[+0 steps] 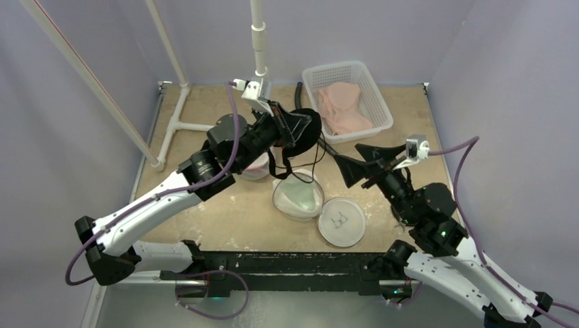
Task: Unzip the laundry bag and remove the bra
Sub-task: Place the bra in the bin.
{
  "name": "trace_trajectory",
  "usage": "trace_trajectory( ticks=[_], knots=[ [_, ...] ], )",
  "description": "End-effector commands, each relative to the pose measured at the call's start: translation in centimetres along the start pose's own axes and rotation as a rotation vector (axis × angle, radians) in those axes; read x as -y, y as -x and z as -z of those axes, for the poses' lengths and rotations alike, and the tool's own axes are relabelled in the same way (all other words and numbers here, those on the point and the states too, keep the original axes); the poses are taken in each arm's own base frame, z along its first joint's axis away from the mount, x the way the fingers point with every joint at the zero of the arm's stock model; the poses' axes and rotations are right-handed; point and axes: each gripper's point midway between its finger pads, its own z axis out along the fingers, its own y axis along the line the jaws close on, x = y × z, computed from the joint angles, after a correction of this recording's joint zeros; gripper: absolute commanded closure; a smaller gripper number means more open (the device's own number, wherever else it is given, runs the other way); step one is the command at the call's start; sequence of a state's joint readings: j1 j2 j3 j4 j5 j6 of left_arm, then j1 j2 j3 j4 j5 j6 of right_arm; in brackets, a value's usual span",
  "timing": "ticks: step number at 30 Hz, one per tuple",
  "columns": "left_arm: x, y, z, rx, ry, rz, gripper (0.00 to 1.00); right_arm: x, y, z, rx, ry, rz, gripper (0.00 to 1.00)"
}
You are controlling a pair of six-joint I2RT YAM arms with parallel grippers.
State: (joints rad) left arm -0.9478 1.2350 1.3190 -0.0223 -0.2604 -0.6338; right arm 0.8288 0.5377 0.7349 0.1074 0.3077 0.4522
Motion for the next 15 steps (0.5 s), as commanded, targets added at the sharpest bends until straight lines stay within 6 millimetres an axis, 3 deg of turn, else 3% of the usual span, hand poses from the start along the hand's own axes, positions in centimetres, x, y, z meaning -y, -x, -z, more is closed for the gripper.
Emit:
trace_trajectory(
  ticks=[1,4,8,15],
  knots=[
    [4.2,3.1,4.9,-0.052,-0.236,-0.280,1.00,-6.1,3.1,2.0,0.100,0.363,0.182,0.10],
    [6.7,2.2,8.2,-0.136,-0.442,-0.415,1.00,-9.1,3.3,3.3,0.102,0.546,0.261,0.09],
    [8.9,2.8,12.3,-0.151,-0.617,-0.500,1.00,-11.5,3.4,4.6,0.095,0.699,0.335,0.08],
    [11.1,3.0,15.8,-0.178,-0.809,-0.594,1.00,-13.6,5.0,5.8,0.141,0.805,0.368,0.08]
  ],
)
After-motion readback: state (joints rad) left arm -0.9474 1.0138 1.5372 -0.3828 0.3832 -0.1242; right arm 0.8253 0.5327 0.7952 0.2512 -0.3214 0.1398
